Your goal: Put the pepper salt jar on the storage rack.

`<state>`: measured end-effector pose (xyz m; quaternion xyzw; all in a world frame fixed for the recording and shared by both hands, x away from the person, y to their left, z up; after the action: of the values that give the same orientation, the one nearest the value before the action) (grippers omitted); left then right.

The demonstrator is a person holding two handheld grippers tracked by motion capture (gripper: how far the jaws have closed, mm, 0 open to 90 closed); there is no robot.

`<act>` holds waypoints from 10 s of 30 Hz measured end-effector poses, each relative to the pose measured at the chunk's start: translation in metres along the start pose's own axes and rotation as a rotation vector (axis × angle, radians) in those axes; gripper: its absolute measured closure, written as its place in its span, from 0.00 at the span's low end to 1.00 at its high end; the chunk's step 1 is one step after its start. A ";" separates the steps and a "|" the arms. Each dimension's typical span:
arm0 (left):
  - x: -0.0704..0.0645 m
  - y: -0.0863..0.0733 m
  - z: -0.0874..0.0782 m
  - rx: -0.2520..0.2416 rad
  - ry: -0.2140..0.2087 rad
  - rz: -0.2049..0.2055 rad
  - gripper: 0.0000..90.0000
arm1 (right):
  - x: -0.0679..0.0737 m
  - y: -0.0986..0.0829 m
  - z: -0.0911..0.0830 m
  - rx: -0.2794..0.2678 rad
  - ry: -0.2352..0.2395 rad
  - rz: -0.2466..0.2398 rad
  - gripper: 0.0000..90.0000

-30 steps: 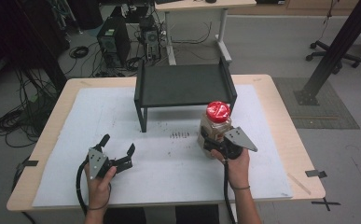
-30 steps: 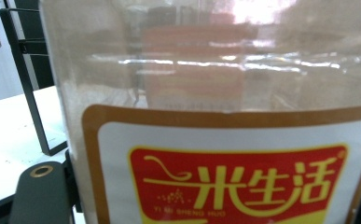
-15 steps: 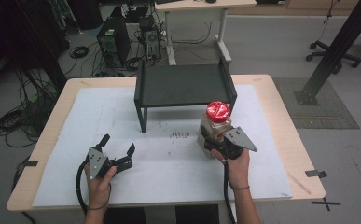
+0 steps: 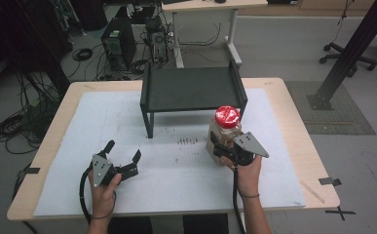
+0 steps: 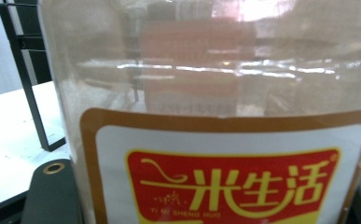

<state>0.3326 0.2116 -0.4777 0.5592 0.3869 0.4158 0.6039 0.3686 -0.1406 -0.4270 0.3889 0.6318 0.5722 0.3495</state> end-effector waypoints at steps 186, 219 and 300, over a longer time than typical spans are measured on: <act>0.000 0.000 0.000 0.007 0.007 0.001 0.00 | -0.008 0.165 0.134 0.022 0.152 -0.006 0.28; 0.000 0.000 0.001 0.006 0.008 0.004 0.00 | -0.009 0.163 0.134 0.000 0.169 -0.003 0.26; -0.001 0.000 0.000 0.006 0.010 0.012 0.00 | -0.011 0.162 0.063 -0.121 0.091 0.017 0.00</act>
<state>0.3327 0.2108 -0.4779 0.5612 0.3877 0.4210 0.5979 0.4443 -0.1149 -0.2722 0.3459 0.6082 0.6292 0.3385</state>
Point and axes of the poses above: each handheld gripper's, and its own axes: z roughly forward along the jaws, y roughly out of its top, x roughly to its left, the point moved 5 cm from there along z, roughly forward along the jaws
